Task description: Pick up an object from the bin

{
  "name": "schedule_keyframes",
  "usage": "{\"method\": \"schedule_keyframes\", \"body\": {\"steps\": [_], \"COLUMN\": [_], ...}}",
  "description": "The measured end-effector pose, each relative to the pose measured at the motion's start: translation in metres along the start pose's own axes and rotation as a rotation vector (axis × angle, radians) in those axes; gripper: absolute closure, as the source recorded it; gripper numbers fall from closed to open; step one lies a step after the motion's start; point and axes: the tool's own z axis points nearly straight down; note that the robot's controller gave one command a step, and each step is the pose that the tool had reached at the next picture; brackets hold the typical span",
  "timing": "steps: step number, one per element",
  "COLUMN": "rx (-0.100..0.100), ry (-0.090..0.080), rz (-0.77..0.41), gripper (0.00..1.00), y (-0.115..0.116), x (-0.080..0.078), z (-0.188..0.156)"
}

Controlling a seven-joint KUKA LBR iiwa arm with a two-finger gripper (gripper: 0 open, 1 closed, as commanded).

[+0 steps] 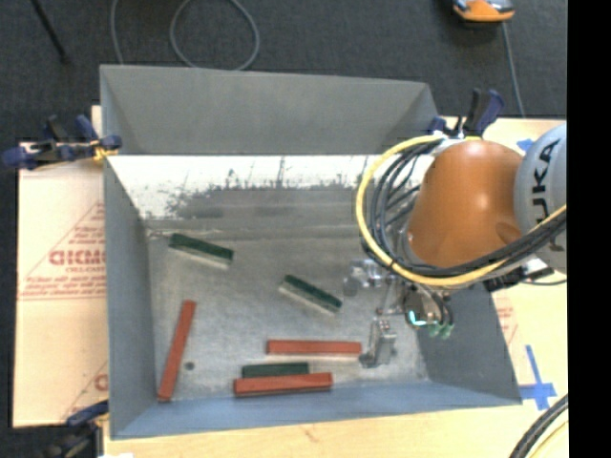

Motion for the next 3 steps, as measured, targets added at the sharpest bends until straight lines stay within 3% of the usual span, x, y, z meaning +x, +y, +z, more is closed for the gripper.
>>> {"method": "schedule_keyframes", "body": {"steps": [1,2,3], "rx": [-0.001,0.0,0.0], "ry": [-0.001,-0.02,-0.011], "rz": [-0.178,-0.174,-0.174], "gripper": [0.0,1.0,0.0], "y": [0.0734,0.0719,0.0717], "x": [-0.0063,-0.0111,-0.0084], "z": [0.1205,0.1155,0.117]}}
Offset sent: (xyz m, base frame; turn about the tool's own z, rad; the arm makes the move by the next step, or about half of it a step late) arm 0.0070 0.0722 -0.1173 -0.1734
